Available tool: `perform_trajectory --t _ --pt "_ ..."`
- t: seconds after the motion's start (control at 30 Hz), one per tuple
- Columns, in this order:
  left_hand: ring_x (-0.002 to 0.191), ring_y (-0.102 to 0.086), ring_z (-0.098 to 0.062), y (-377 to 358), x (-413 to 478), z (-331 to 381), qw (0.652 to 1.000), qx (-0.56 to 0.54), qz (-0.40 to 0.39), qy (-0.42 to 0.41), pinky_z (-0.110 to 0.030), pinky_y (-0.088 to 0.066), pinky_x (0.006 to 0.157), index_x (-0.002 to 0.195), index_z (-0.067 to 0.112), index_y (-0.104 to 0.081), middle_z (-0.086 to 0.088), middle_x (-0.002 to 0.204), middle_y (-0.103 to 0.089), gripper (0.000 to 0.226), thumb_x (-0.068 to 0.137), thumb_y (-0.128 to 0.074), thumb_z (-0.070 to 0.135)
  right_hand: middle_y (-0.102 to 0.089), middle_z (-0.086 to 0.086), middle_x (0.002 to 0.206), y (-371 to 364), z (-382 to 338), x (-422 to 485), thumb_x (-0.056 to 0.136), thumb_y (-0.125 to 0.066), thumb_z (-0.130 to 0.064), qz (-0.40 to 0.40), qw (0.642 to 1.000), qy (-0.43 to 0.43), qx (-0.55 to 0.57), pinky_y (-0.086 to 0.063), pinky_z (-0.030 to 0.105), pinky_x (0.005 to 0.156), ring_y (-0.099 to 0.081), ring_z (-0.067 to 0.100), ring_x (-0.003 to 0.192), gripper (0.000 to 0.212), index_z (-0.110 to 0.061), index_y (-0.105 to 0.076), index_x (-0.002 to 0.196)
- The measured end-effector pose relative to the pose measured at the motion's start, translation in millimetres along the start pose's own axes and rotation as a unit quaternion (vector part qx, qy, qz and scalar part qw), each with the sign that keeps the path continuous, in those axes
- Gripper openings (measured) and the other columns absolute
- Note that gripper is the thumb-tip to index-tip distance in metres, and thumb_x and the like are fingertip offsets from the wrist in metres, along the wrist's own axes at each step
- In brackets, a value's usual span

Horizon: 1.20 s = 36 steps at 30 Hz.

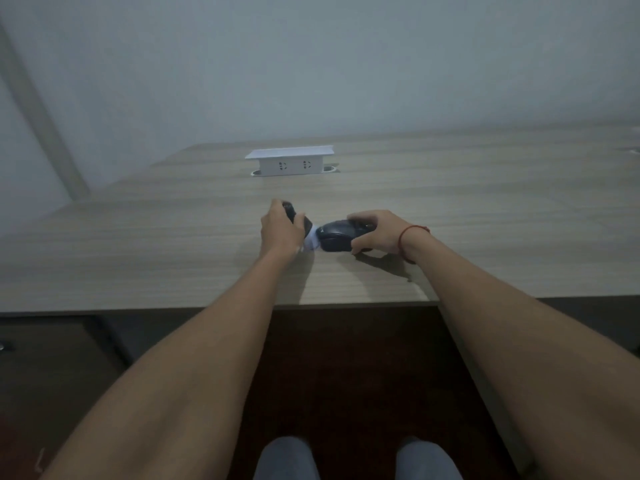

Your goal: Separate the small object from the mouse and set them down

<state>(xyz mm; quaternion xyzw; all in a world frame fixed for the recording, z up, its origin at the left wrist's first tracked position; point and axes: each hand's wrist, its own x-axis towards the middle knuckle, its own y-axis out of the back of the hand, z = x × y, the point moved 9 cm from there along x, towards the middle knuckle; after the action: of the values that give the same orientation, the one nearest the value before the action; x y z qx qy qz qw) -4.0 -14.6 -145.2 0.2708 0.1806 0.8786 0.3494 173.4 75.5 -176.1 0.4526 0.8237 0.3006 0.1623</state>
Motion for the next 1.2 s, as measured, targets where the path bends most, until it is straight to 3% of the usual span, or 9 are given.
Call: perform_trajectory --t 0.1,0.2,0.3,0.47,0.7,0.83,0.97,1.07,1.2 --pt "0.098 -0.057 -0.026 -2.9 -2.8 -1.0 1.0 -0.013 0.001 0.006 -0.031 -0.047 0.082 0.117 0.004 -0.053 -0.019 0.12 -0.059 0.03 0.093 -0.06 0.02 -0.049 0.009 0.141 7.2 2.0 -1.1 0.079 -0.062 0.002 0.054 0.998 -0.013 0.024 -0.049 0.03 0.086 -0.054 0.026 0.116 0.067 -0.02 -0.045 0.14" --pt "0.106 -0.06 -0.03 -0.7 -0.5 1.0 1.0 -0.015 -0.002 0.007 -0.033 -0.048 0.085 0.118 0.004 -0.054 -0.019 0.121 -0.059 0.032 0.091 -0.061 0.02 -0.05 0.011 0.142 23.2 10.3 -7.1 0.085 -0.055 -0.001 0.172 0.983 -0.051 0.039 -0.04 0.033 0.106 -0.049 0.029 0.127 0.053 -0.012 -0.049 0.137" --pt "0.104 -0.061 -0.031 0.4 -1.4 -2.7 1.0 -0.015 0.001 0.013 -0.035 -0.049 0.086 0.116 0.004 -0.054 -0.019 0.119 -0.059 0.031 0.091 -0.062 0.021 -0.062 0.011 0.126 24.8 14.1 -18.1 0.086 -0.047 -0.037 0.257 0.962 -0.09 0.001 -0.043 0.039 0.098 -0.055 0.033 0.114 0.04 -0.015 -0.064 0.116" --pt "0.1 -0.063 -0.03 3.5 -3.7 -10.9 0.999 -0.01 0.023 0.028 -0.037 -0.053 0.085 0.11 0.006 -0.057 -0.017 0.114 -0.064 0.03 0.088 -0.065 0.025 -0.048 0.005 0.097 -3.4 -9.4 -15.5 0.063 -0.042 -0.088 0.244 0.953 -0.088 -0.157 -0.039 0.041 0.085 -0.047 0.027 0.1 0.081 -0.018 -0.058 0.099" --pt "0.094 -0.066 -0.034 19.4 -6.0 -33.5 0.991 0.091 0.042 0.087 -0.039 -0.055 0.08 0.092 0.002 -0.065 -0.015 0.1 -0.07 0.047 0.076 -0.069 0.046 -0.048 0.01 0.14 -11.2 -5.0 0.7 0.074 -0.07 -0.048 0.092 0.994 -0.028 0.044 -0.042 0.033 0.09 -0.048 0.02 0.114 0.078 -0.015 -0.043 0.14" --pt "0.098 -0.064 -0.036 16.0 -10.5 -36.0 0.985 0.151 0.016 0.077 -0.038 -0.051 0.078 0.096 0.001 -0.065 -0.017 0.104 -0.068 0.058 0.077 -0.062 0.055 -0.046 0.009 0.142 -3.9 -5.7 -8.3 0.081 -0.067 -0.034 0.095 0.992 0.002 0.08 -0.036 0.026 0.084 -0.042 0.012 0.106 0.07 -0.014 -0.041 0.142" --pt "0.093 -0.064 -0.035 21.1 -14.0 -30.6 0.983 0.179 0.016 0.041 -0.035 -0.046 0.07 0.092 0.003 -0.066 -0.015 0.1 -0.068 0.054 0.079 -0.059 0.055 -0.037 0.009 0.149 -3.9 -8.2 -16.7 0.079 -0.07 -0.042 0.117 0.992 0.013 0.039 -0.036 0.036 0.103 -0.04 0.023 0.131 0.081 -0.013 -0.034 0.144" --pt "0.109 -0.059 -0.028 13.8 -18.4 -13.5 0.989 0.125 -0.014 -0.077 -0.037 -0.047 0.088 0.108 0.013 -0.062 -0.009 0.116 -0.063 0.033 0.086 -0.06 0.037 -0.039 0.009 0.146 -5.3 -19.4 -24.1 0.076 -0.072 -0.05 0.162 0.985 0.042 -0.05 -0.032 0.04 0.109 -0.035 0.027 0.135 0.081 -0.01 -0.041 0.139" --pt "0.137 -0.044 -0.025 -21.4 -23.9 -7.3 0.971 0.113 -0.169 -0.123 -0.031 -0.034 0.111 0.142 0.015 -0.046 -0.008 0.149 -0.047 0.051 0.093 -0.055 0.026 -0.055 0.014 0.127 -10.8 -29.4 -23.3 0.084 -0.066 -0.031 0.175 0.975 0.094 -0.098 -0.034 0.033 0.101 -0.048 0.028 0.119 0.05 -0.003 -0.055 0.124"
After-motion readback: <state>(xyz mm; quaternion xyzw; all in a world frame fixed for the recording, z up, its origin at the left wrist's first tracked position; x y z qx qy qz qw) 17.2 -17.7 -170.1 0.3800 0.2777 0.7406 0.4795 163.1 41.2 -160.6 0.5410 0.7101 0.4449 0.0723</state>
